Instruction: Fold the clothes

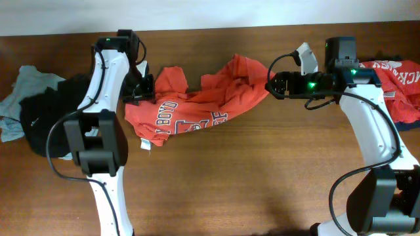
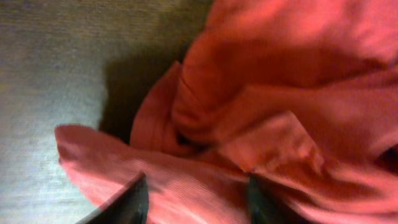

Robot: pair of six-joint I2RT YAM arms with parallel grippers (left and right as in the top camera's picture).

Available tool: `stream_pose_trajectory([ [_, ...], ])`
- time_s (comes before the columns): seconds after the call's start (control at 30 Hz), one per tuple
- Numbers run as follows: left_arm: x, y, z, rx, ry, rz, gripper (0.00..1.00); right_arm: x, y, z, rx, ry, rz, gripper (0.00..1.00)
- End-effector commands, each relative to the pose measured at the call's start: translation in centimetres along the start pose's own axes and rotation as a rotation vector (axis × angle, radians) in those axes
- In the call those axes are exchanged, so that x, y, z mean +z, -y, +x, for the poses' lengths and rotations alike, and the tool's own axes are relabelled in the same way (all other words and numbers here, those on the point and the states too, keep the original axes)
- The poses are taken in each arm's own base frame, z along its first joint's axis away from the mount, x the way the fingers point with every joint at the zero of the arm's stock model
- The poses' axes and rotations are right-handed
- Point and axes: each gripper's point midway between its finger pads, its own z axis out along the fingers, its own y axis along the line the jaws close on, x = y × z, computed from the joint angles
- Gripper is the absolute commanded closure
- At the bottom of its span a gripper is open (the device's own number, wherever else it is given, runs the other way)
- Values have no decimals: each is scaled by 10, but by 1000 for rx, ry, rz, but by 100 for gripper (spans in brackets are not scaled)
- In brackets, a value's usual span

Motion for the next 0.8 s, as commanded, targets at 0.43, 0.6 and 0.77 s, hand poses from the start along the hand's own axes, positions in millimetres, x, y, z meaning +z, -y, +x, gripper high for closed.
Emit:
stream_pose_trajectory([
  [0.43, 5, -5, -10, -6, 24, 10, 75, -3, -2, -4, -7, 7, 8, 2],
  [0.6, 3, -21, -10, -38, 18, 12, 16, -3, -2, -4, -7, 7, 8, 2],
  [0.77, 1, -31, -11, -76, 20, 80, 15, -3, 4, -3, -7, 5, 41, 2],
])
